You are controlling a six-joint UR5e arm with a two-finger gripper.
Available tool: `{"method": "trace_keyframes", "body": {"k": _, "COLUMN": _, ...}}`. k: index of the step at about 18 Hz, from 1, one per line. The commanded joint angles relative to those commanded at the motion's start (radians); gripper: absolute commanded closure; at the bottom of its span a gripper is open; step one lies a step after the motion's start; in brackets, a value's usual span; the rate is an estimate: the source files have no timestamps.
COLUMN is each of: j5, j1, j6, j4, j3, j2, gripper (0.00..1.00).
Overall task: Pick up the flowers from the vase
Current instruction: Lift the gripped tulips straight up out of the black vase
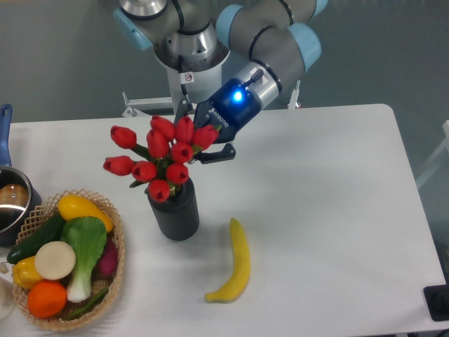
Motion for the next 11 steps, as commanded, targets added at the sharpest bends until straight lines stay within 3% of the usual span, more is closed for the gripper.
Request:
{"method": "trace_keyframes", "body": {"k": 5, "j5": -0.064, "j1": 0.043, "j6": -0.117, "j4": -0.002, "j3": 0.098, "j2": -0.012, "gripper": 1.00}}
{"method": "trace_keyframes", "body": {"k": 11, "j5": -0.081, "j1": 0.095, "j6": -0.237, "j4": 0.000, "j3": 0.248, "j2": -0.100, "gripper": 1.00}}
